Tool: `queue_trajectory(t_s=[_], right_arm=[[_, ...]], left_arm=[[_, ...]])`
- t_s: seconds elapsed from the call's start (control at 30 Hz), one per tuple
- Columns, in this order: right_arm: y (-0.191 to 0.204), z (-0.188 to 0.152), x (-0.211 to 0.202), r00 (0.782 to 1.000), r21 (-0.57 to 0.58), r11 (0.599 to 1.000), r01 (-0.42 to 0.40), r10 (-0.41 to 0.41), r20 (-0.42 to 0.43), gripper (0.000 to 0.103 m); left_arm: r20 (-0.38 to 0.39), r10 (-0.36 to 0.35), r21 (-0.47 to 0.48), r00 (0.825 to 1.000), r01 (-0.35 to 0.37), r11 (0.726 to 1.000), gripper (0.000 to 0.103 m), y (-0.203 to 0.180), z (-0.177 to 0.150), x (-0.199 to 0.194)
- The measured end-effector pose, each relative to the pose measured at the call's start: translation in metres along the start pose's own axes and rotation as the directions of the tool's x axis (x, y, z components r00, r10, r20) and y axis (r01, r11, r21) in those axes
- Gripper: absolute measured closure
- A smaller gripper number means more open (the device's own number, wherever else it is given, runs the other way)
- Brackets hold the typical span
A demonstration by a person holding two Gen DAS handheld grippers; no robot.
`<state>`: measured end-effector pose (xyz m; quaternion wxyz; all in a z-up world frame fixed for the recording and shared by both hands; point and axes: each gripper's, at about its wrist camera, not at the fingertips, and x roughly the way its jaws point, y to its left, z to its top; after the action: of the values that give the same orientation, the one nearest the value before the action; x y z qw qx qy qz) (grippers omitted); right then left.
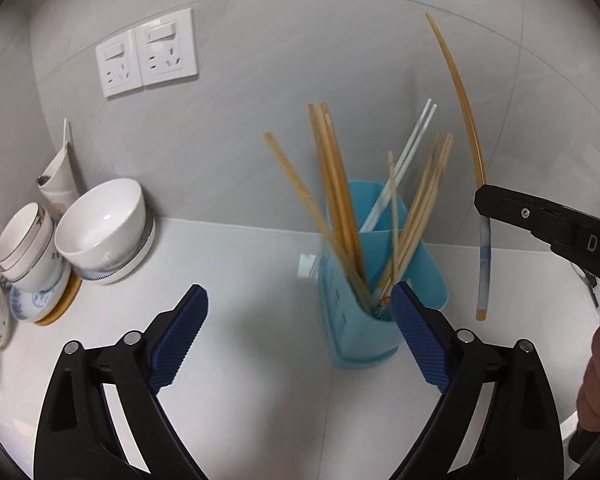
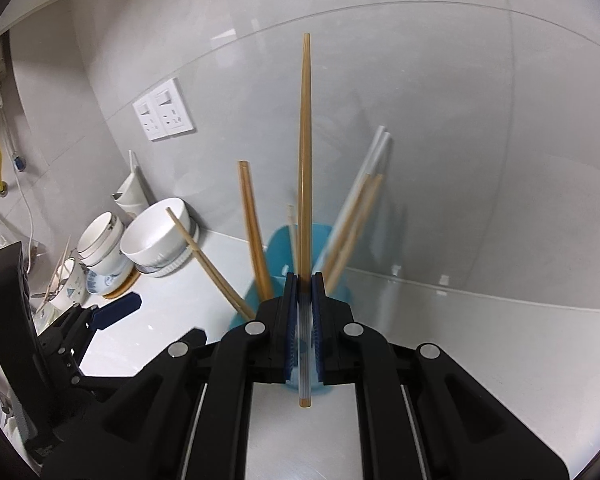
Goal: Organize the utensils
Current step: 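Lower the bamboo chopstick into the holder and open the right gripper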
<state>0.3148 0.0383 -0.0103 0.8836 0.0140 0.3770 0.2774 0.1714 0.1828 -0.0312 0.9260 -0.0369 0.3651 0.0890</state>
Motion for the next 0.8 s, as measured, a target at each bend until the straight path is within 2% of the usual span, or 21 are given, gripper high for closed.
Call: queue_trajectory(t_s=[0.13, 0.5, 0.77, 0.8], right_arm=[[0.009, 0.001, 0.013, 1.000, -0.010, 1.000, -0.010, 0.010, 0.000, 0.096], [0.018, 0.006, 0.040, 0.999, -0.010, 1.000, -0.021, 0.022, 0.031, 0.096], [0.021, -0.002, 0.057, 1.000, -0.026, 1.000, 0.004, -0.004, -0.016, 0.096], [0.022, -0.003, 0.056, 1.000, -0.030, 1.000, 0.009, -0.010, -0.020, 0.093]], left_arm=[[-0.010, 0.014, -0.015, 1.000, -0.014, 1.000, 0.006, 0.011, 0.002, -0.002], [-0.048, 0.015, -0.049, 0.999, -0.017, 0.999, 0.006, 0.029, 0.003, 0.003], [-0.056, 0.014, -0.070, 0.998, -0.018, 0.997, 0.006, 0.037, 0.005, 0.006], [-0.054, 0.014, -0.072, 0.998, -0.018, 0.997, 0.006, 0.038, 0.005, 0.006]])
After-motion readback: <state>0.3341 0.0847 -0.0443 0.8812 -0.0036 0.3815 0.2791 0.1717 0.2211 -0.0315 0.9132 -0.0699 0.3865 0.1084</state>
